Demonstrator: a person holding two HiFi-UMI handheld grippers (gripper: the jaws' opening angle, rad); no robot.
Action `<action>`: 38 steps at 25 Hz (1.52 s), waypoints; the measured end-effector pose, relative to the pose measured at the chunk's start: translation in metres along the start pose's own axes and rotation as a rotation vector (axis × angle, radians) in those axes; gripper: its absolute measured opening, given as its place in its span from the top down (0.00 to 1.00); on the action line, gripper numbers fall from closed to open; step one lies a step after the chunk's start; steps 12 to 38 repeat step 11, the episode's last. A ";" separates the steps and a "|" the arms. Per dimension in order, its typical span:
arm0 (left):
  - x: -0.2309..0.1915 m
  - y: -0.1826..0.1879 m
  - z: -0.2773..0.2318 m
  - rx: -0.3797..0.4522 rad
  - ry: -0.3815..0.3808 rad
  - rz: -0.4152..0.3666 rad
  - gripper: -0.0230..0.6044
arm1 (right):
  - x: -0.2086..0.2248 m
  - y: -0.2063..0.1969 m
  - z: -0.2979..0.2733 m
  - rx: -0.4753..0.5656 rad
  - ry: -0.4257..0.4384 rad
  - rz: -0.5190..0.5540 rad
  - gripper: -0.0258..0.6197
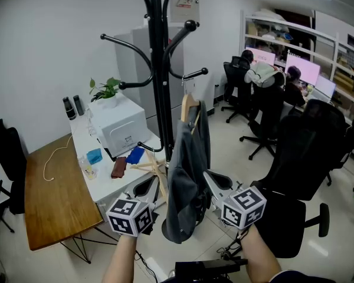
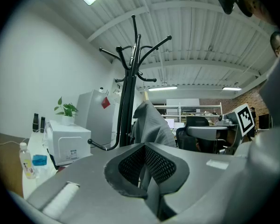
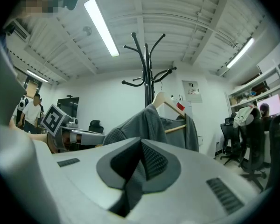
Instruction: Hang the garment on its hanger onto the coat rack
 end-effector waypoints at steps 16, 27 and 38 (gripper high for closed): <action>-0.003 -0.001 -0.005 -0.012 0.008 0.001 0.96 | 0.000 0.000 -0.001 0.000 0.003 0.006 0.94; -0.003 -0.001 -0.005 -0.012 0.008 0.001 0.96 | 0.000 0.000 -0.001 0.000 0.003 0.006 0.94; -0.003 -0.001 -0.005 -0.012 0.008 0.001 0.96 | 0.000 0.000 -0.001 0.000 0.003 0.006 0.94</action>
Point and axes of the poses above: the fingertips, and each gripper's own axes: z backward along the fingers, x to its right, y out of its top, the point moved 10 cm from there along z, backward along the fingers, and after that the axes turned 13 degrees about z, right-handed, at the moved point
